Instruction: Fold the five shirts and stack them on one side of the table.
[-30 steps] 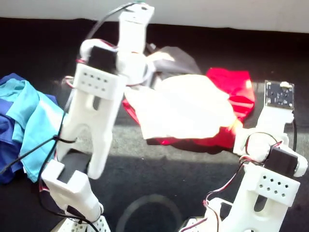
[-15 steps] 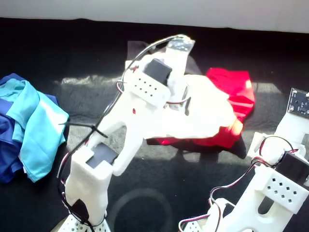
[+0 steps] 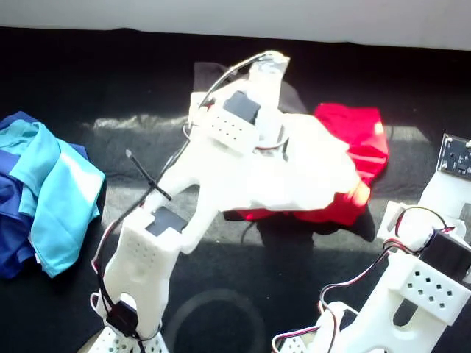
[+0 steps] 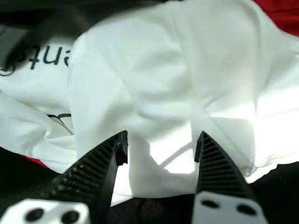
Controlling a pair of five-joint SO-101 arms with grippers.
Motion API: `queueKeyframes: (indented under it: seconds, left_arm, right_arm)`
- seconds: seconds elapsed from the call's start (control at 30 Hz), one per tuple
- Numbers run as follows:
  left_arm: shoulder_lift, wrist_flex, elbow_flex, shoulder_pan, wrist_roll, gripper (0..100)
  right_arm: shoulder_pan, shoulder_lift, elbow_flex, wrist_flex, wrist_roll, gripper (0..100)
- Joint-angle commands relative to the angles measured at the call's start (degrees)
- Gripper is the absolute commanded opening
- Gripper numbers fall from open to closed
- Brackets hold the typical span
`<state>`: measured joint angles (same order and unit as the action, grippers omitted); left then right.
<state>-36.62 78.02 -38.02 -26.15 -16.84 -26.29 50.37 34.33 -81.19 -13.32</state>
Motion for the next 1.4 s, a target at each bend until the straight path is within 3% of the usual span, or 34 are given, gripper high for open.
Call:
queueKeyframes:
  seconds: [0.0,0.17,0.3,0.37,0.57,0.7,0.9,1.13,1.37]
  left_arm:
    - [-3.5,-1.1,-1.9,1.6,0.6,24]
    - [-9.2,2.0,-3.0,3.4,8.2,22]
    - [-9.2,6.9,-5.4,6.5,10.9,0]
    - [-9.1,9.8,-7.3,9.5,11.0,2]
    - [-9.0,23.4,-19.2,26.1,11.1,1]
    - [-4.7,23.6,-23.9,39.6,14.2,1]
    - [10.2,23.6,-24.0,54.2,19.9,1]
    - [26.1,23.6,-21.2,69.5,28.0,1]
    - [27.7,22.9,-21.5,79.9,30.7,1]
  right_arm:
    - [-0.3,0.3,-1.7,0.2,-0.4,21.9]
    - [-0.3,0.3,-1.7,0.2,-0.4,21.9]
    - [-0.2,0.3,-1.7,0.3,-0.4,21.9]
    - [-0.2,0.3,-1.7,0.3,-0.4,21.9]
    - [-0.2,0.3,-1.9,0.3,-0.4,21.9]
    - [-0.2,0.3,-2.2,0.3,-0.4,21.9]
    - [-0.2,0.3,-2.2,0.4,-0.4,21.9]
    - [-0.2,0.3,-2.0,0.4,-0.4,21.9]
    - [-0.1,0.3,-2.2,0.4,-0.4,21.9]
